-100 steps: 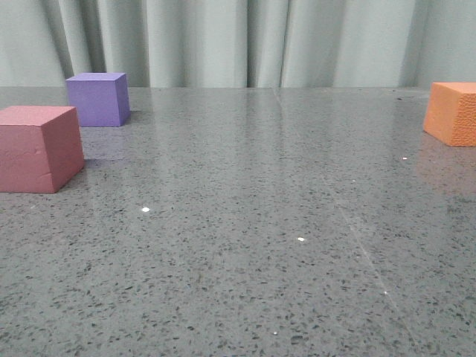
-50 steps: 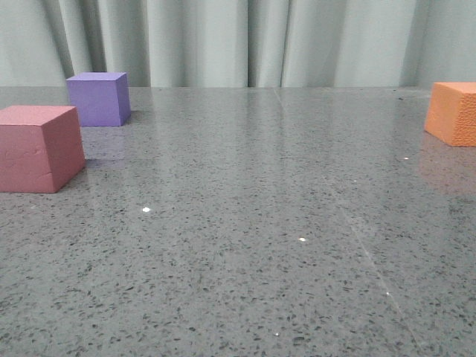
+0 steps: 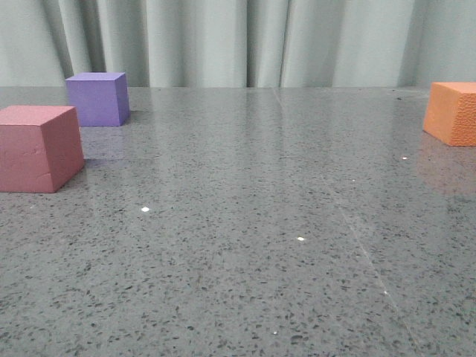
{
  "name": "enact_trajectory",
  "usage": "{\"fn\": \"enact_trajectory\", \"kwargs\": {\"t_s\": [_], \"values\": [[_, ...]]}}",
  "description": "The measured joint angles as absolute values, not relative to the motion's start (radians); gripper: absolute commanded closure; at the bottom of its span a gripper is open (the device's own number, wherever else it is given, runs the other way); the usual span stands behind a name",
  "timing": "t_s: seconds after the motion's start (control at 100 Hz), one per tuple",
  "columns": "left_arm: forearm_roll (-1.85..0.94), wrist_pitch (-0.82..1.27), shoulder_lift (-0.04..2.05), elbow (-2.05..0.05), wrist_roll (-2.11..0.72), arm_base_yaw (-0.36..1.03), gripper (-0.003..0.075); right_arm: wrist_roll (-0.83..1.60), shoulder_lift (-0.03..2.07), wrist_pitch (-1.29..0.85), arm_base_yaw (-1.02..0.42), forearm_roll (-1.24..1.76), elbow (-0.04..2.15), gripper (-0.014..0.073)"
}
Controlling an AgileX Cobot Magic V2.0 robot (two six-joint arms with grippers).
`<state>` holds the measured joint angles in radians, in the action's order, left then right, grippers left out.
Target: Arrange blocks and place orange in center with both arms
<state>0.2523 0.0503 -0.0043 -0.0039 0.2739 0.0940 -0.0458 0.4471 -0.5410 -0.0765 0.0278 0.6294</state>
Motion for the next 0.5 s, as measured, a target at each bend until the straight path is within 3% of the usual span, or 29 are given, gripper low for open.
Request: {"fn": "enact_trajectory", "kwargs": {"t_s": [0.2,0.5], "values": [[0.252,0.050,-0.004,-0.004,0.274,0.094,0.0739,-0.046,0.729,-0.654,-0.077,0.028,0.810,0.0661],[0.251,0.050,-0.004,-0.004,0.274,0.094,0.0739,-0.046,0.970,-0.653,-0.077,0.028,0.833,0.0661]]}}
